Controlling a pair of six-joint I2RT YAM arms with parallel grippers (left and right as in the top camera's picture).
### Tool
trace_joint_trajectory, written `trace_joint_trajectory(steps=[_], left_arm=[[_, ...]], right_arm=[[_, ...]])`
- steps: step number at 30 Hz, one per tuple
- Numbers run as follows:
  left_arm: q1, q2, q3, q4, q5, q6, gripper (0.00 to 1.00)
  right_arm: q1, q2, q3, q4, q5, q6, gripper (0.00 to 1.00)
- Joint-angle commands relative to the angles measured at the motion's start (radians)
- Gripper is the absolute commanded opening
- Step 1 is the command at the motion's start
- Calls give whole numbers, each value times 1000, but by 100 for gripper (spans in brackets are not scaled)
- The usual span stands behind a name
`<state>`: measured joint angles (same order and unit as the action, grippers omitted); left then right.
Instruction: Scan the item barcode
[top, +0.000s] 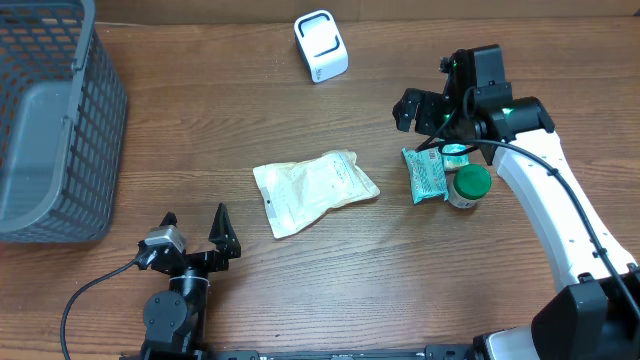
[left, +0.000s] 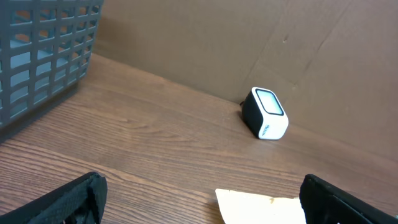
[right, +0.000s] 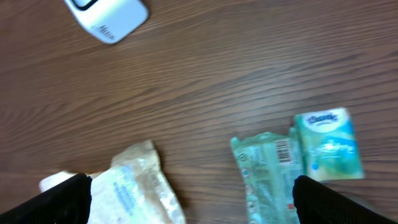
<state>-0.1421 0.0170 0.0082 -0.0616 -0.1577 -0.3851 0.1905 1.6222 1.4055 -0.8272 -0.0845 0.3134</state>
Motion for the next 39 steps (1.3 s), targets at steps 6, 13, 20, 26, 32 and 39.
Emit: trace_joint_trajectory(steps=[6,13,20,26,32,39], left_arm=[[4,-6,-3,-1,-2,15,100],[4,-6,-3,-1,-2,15,100],[4,-6,-3,-1,-2,15,100],[4,-6,-3,-1,-2,15,100],[4,-6,-3,-1,-2,15,100],[4,-6,-3,-1,-2,15,100]], right_arm=[[-2,-12,9,5,109,-8,100],[-2,-222,-2,-15,129,-26,100],[-2,-507,-102,10,151,-27,100],[-2,-843,-250,0,117,-26,100],[-2,-1032,-269,-52,120,-28,100],[-13,-1137,-313,-110,143,-55,100]])
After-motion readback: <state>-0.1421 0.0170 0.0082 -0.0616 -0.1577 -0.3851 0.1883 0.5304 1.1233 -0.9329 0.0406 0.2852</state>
